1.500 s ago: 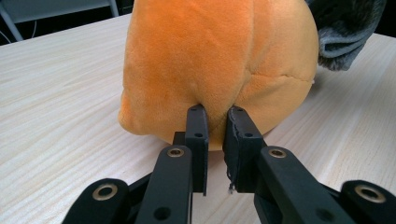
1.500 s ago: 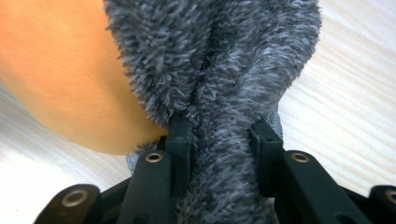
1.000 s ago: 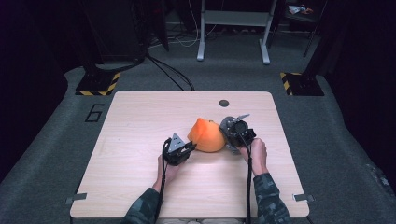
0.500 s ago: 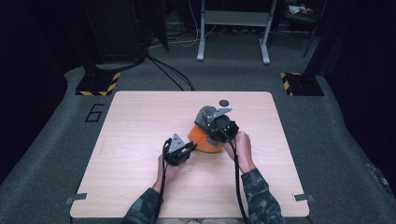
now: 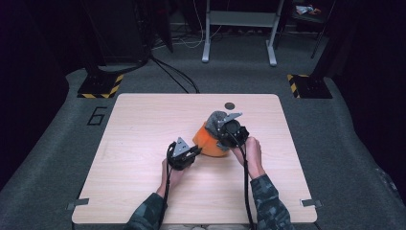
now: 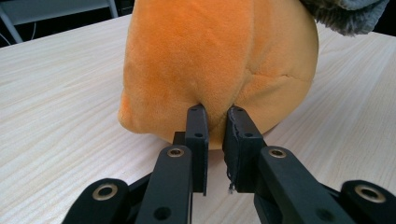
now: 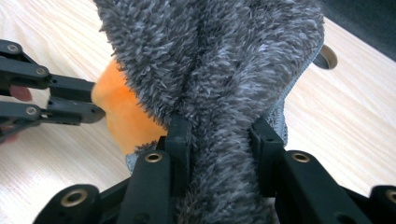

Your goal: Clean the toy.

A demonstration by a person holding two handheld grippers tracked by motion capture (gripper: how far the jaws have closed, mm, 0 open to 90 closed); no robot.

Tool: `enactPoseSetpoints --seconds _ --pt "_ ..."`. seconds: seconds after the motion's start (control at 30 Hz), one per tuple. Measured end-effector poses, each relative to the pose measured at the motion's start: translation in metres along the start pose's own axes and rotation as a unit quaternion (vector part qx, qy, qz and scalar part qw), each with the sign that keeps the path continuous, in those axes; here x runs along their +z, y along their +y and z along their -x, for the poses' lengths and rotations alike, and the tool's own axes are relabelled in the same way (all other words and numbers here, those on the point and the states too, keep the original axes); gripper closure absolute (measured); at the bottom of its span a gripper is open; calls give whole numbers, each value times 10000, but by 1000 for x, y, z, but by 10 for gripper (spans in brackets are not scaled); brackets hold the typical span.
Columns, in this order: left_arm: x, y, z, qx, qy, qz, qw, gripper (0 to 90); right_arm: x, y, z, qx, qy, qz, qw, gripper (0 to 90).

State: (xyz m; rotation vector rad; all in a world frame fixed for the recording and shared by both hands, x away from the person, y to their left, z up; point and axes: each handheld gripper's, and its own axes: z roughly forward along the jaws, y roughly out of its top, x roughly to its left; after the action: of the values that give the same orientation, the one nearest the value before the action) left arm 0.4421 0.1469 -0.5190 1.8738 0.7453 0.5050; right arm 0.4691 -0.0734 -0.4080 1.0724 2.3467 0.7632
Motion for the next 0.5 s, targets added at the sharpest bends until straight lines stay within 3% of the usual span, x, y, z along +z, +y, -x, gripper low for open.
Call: enactPoseSetpoints --seconds 0.2,0.5 --pt "0 0 0 -38 -2 -1 10000 802 3 -11 10 66 -106 -91 9999 662" --pt "0 0 -1 -9 -28 -33 10000 803 13 -25 23 332 -168 -456 9983 662"
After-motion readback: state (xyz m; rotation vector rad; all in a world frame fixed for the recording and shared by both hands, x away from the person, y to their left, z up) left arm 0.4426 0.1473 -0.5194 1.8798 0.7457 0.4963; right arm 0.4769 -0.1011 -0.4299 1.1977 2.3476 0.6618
